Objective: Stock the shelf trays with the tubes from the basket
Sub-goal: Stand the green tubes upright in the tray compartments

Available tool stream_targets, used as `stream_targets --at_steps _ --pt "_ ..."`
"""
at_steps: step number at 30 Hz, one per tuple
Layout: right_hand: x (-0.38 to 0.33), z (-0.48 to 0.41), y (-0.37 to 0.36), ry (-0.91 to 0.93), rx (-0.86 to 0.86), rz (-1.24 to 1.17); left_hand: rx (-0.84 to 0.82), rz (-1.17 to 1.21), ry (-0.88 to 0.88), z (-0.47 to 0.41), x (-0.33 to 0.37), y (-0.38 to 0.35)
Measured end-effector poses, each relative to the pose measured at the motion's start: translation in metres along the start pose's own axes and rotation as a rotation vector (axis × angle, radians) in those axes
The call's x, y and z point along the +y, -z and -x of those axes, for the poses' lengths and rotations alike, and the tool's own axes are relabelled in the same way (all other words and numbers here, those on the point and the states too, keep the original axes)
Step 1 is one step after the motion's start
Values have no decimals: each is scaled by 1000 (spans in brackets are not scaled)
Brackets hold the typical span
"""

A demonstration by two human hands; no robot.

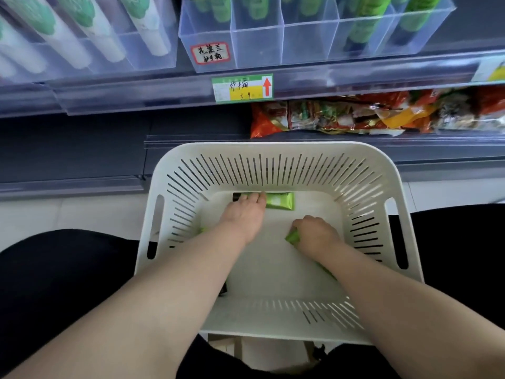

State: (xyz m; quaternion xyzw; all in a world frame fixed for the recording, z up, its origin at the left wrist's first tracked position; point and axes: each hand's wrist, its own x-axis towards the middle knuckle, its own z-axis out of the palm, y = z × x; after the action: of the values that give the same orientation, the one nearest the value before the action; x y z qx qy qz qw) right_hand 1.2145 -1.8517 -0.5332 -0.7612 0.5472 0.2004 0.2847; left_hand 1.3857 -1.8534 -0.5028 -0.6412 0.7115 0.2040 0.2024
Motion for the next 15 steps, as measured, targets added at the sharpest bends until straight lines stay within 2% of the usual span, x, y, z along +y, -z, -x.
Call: stream_targets --at_steps 5,9,15 --pt "1 -2 14 -134 61 -120 90 -98 -6 -7 3 0" --pt "-2 -3 25 -139 150 -192 166 -116 -8 -9 2 -7" --pt "-5 -3 30 -154 212 -225 78 -44 64 -11 -1 -13"
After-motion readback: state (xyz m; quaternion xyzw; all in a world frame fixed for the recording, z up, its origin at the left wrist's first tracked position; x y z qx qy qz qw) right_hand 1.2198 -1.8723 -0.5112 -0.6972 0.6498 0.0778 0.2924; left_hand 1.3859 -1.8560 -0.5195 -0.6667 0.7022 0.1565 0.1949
